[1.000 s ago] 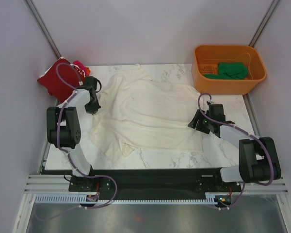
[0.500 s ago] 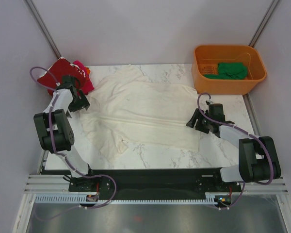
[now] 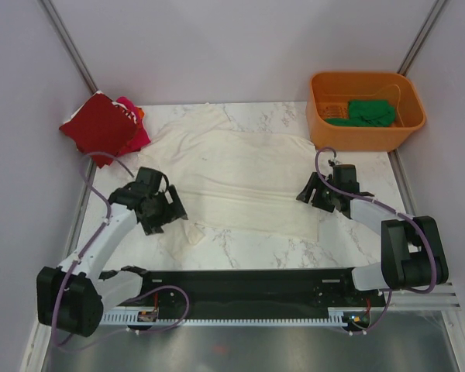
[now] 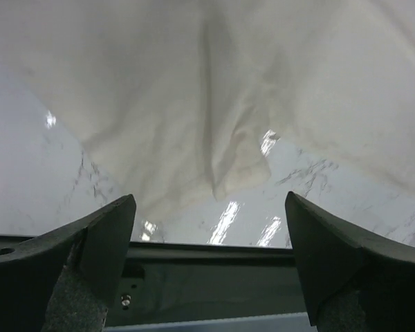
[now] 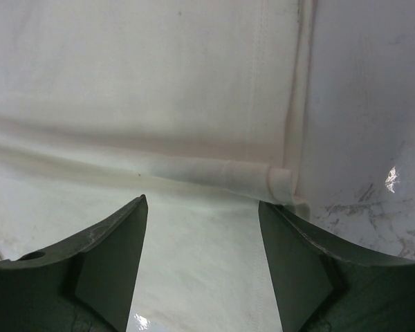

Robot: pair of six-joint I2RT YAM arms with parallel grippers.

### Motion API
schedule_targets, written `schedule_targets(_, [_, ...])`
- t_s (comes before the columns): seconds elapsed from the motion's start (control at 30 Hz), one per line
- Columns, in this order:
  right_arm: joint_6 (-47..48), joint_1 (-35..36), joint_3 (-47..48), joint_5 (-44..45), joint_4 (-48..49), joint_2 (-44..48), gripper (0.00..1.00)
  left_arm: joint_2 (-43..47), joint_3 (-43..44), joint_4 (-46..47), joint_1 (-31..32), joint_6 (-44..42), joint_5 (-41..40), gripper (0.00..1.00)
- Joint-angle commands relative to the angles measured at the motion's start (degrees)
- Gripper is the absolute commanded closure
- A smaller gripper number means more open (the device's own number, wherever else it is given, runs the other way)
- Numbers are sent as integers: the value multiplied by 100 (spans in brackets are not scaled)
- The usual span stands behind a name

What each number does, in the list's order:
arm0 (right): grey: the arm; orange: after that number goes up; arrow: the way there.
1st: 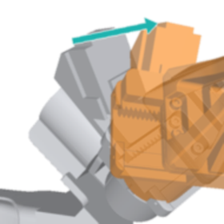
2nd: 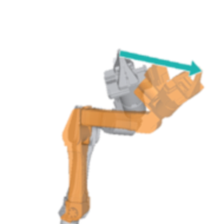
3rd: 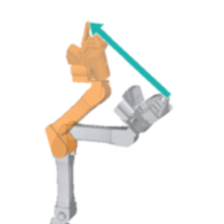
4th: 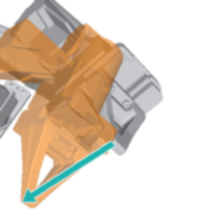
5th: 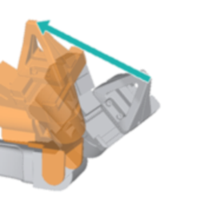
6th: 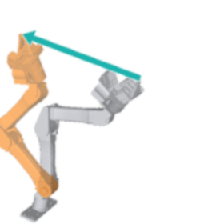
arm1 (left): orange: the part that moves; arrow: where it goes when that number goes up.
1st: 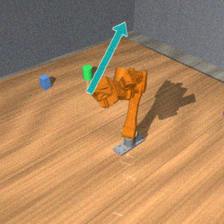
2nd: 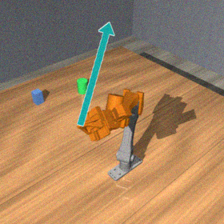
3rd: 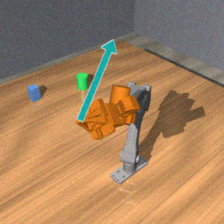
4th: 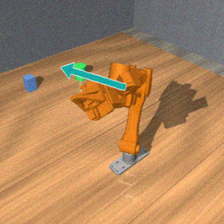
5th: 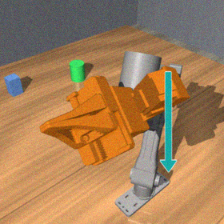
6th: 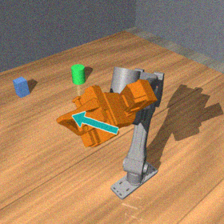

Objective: Fold and stack the t-shirts
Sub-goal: Flatten the tshirt out

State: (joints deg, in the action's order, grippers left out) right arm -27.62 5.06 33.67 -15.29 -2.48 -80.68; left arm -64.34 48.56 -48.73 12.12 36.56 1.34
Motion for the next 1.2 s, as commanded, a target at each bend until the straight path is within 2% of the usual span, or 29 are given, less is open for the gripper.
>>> schedule_targets(0.0, [90, 4, -106, 176, -376, -44, 25, 640, -879, -427, 282, 1501, 314, 8])
schedule_targets(0.07, [99, 12, -115, 158, -350, -44, 25, 1253, -1215, -409, 440, 1958, 182, 12])
schedule_targets(0.2, [81, 21, -124, 123, -323, -53, 25, 1608, -1515, -453, 511, 2294, 33, 14])
schedule_targets(0.33, [81, 39, -106, 96, -297, -96, 25, 1327, -1691, -418, 869, 2706, -116, 23])
schedule_targets(0.47, [81, 30, -115, 105, -314, -88, 25, 1301, -1885, -400, 1108, 3129, -547, 27])
schedule_targets(0.67, [81, 48, -98, 61, -297, -140, 25, 748, -1876, -252, 1214, 3069, -916, 28])
schedule_targets(0.87, [81, 48, -124, 52, -288, -167, 25, 537, -2209, 469, 1214, 2910, -926, 32])
schedule_targets(0.97, [90, 39, -124, 61, -288, -167, 25, 318, -2131, 540, 1284, 2813, -1101, 38])
schedule_targets(1.0, [90, 39, -115, 61, -288, -167, 25, 264, -2105, 549, 1293, 2778, -1162, 46])
schedule_targets(1.07, [90, 39, -106, 70, -306, -158, 25, 150, -2017, 566, 1319, 2699, -1172, 53])
schedule_targets(1.17, [90, 39, -106, 96, -323, -158, 25, 0, -1955, 592, 1433, 2681, -1233, 74])
